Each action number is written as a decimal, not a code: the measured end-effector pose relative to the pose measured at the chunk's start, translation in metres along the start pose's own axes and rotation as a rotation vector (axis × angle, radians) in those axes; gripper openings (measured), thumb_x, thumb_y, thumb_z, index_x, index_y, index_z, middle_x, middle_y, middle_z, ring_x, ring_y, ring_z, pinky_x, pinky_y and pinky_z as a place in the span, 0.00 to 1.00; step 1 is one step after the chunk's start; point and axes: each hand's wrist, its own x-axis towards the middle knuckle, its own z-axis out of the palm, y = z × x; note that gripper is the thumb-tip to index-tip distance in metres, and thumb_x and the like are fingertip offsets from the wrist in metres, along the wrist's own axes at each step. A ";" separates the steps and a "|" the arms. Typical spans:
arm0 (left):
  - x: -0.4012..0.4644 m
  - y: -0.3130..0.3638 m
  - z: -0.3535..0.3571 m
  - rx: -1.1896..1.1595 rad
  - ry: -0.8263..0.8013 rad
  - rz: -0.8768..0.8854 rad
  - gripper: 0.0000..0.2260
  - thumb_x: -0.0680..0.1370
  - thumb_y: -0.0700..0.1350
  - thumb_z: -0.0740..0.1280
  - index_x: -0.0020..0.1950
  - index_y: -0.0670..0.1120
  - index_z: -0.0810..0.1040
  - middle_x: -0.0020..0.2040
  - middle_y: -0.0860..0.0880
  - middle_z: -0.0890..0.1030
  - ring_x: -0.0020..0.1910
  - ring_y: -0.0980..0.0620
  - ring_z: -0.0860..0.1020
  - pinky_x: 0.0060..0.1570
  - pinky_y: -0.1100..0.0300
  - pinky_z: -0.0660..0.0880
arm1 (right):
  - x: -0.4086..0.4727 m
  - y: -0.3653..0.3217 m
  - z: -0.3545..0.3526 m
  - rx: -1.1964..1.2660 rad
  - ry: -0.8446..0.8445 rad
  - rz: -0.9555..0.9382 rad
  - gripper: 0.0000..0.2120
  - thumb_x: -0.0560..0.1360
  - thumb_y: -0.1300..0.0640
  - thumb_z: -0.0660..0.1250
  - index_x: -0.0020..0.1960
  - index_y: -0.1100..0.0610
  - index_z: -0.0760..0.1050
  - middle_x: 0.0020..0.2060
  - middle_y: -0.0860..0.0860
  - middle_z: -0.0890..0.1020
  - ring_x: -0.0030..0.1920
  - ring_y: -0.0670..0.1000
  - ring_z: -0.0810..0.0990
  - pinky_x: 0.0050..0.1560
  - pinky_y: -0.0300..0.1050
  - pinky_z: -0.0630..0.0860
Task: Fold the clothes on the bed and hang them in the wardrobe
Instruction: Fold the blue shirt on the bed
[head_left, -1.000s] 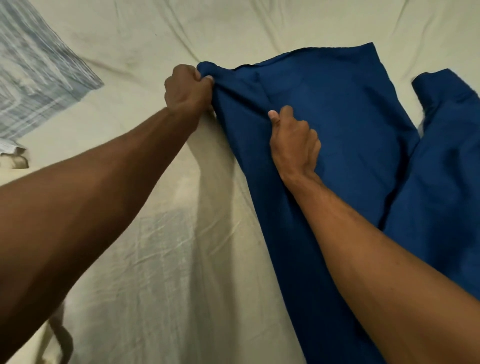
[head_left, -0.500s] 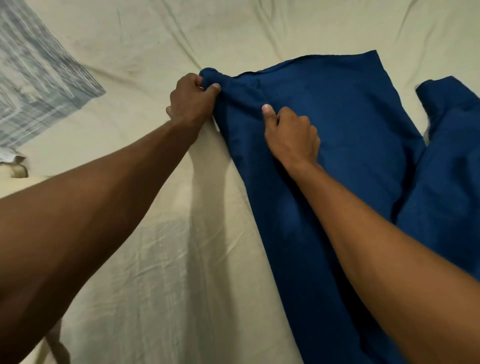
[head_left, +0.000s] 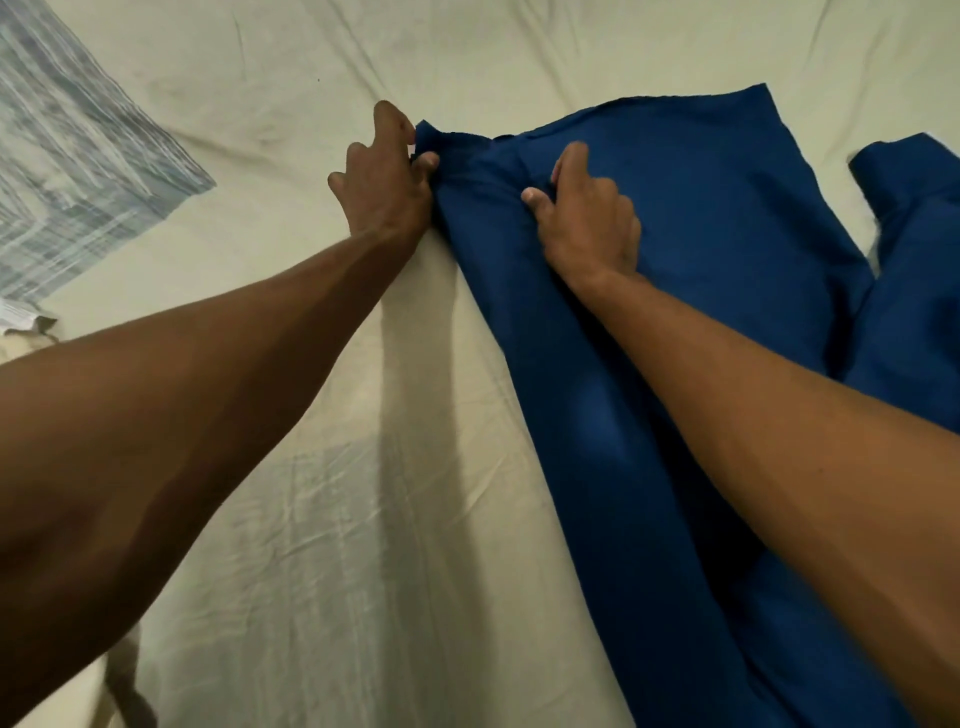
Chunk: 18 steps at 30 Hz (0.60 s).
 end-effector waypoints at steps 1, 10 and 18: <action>0.000 -0.001 -0.001 -0.002 0.009 -0.011 0.11 0.81 0.45 0.60 0.63 0.47 0.68 0.52 0.51 0.79 0.57 0.46 0.74 0.54 0.53 0.60 | -0.002 -0.001 -0.001 -0.002 0.023 -0.002 0.21 0.82 0.44 0.61 0.66 0.58 0.65 0.55 0.56 0.79 0.52 0.60 0.78 0.43 0.52 0.70; -0.080 0.010 -0.021 0.183 -0.175 0.756 0.21 0.81 0.50 0.54 0.75 0.51 0.69 0.75 0.48 0.68 0.76 0.47 0.63 0.69 0.49 0.60 | -0.119 0.017 0.010 -0.179 0.018 -0.430 0.28 0.81 0.53 0.55 0.78 0.64 0.59 0.76 0.62 0.63 0.78 0.62 0.58 0.76 0.62 0.58; -0.048 -0.017 -0.019 0.603 -0.528 0.472 0.32 0.79 0.71 0.43 0.81 0.60 0.44 0.82 0.50 0.41 0.81 0.47 0.39 0.73 0.32 0.36 | -0.221 0.055 0.014 -0.204 -0.151 -0.282 0.38 0.81 0.33 0.41 0.81 0.59 0.51 0.80 0.58 0.52 0.80 0.57 0.48 0.78 0.63 0.48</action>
